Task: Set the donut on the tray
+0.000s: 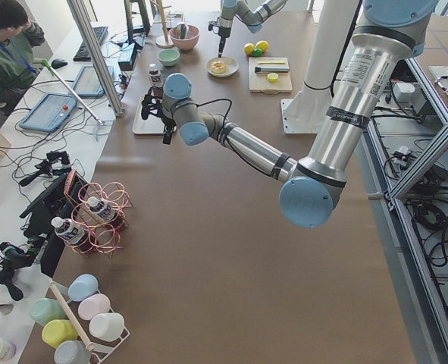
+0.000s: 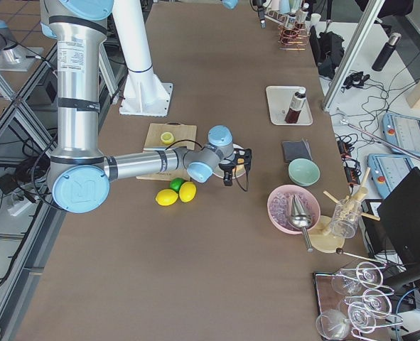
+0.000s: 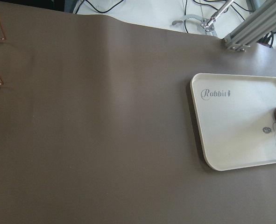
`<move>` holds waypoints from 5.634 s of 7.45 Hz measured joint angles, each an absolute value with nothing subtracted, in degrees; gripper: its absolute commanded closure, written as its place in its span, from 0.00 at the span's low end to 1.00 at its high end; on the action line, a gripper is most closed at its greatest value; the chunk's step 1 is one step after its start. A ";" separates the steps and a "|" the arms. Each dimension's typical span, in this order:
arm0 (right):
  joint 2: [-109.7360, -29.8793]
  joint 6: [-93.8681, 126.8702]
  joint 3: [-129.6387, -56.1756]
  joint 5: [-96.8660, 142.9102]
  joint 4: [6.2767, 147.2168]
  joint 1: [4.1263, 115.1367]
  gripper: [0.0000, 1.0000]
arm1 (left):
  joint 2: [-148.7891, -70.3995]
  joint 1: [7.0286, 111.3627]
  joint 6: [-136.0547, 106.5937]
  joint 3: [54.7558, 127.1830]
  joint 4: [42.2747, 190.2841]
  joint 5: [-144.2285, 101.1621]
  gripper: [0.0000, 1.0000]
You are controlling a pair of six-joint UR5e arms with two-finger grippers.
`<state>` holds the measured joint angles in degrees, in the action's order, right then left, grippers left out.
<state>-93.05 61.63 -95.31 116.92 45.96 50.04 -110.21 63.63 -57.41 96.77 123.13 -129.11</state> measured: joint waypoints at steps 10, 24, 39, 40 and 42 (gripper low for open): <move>-93.17 67.69 -92.78 116.71 40.61 49.04 1.00 | -109.72 63.63 -57.48 98.71 122.92 -129.10 0.01; -55.54 83.55 -103.24 110.76 75.31 38.67 1.00 | -116.47 54.49 -70.57 98.65 122.66 -129.49 0.01; -37.53 93.11 -97.86 94.72 88.95 25.78 1.00 | -104.53 50.56 -70.40 109.44 122.96 -130.42 1.00; -37.53 93.10 -97.79 94.73 88.95 26.00 1.00 | -104.41 50.34 -70.40 109.63 122.96 -130.41 1.00; -37.50 93.04 -97.75 94.76 88.93 26.21 1.00 | -103.41 50.40 -70.41 110.37 122.96 -130.39 1.00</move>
<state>-37.50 93.04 -97.75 94.76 88.93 26.21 -103.41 50.40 -70.41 110.37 122.96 -130.39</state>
